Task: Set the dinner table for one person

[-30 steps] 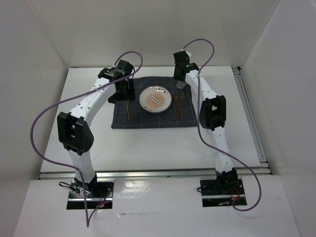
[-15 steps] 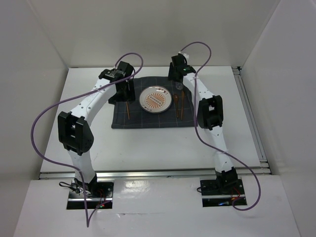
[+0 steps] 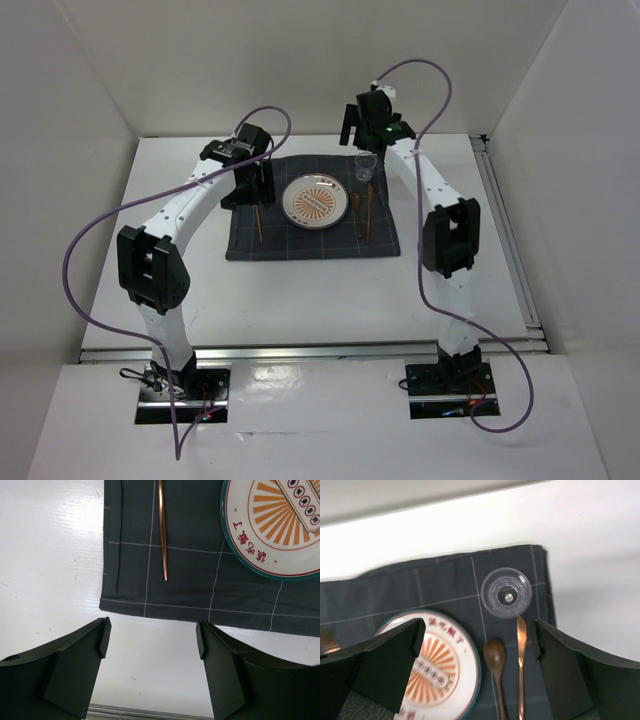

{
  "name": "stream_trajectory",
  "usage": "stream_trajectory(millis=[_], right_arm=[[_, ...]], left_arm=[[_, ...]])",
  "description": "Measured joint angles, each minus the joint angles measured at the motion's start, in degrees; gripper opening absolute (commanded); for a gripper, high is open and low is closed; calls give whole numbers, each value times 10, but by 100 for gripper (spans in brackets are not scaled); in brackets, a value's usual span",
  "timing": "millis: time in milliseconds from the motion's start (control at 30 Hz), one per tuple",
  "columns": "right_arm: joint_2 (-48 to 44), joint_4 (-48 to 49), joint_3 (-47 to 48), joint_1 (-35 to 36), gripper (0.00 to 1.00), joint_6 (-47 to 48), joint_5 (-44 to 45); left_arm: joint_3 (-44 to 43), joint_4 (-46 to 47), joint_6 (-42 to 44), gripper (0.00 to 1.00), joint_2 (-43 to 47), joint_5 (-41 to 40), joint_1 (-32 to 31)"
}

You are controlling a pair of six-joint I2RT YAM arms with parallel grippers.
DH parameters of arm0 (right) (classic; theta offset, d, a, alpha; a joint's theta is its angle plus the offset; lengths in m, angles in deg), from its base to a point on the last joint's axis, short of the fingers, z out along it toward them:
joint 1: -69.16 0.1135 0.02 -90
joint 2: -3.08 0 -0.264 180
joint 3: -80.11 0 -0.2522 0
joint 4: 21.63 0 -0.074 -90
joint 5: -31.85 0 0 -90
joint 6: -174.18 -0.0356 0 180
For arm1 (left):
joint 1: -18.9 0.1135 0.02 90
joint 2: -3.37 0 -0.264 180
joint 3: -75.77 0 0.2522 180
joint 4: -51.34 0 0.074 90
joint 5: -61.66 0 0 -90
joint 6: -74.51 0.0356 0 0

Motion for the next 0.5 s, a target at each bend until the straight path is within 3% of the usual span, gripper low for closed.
stream_trajectory(millis=[133, 300, 500], right_arm=[[-151, -38, -92, 0, 100, -22, 26], [-356, -125, -281, -25, 100, -76, 34], [-523, -230, -496, -46, 98, -130, 28]], left_arm=[[0, 10, 12, 87, 3, 3, -4], [2, 18, 13, 88, 34, 2, -19], [16, 26, 11, 88, 95, 0, -42]])
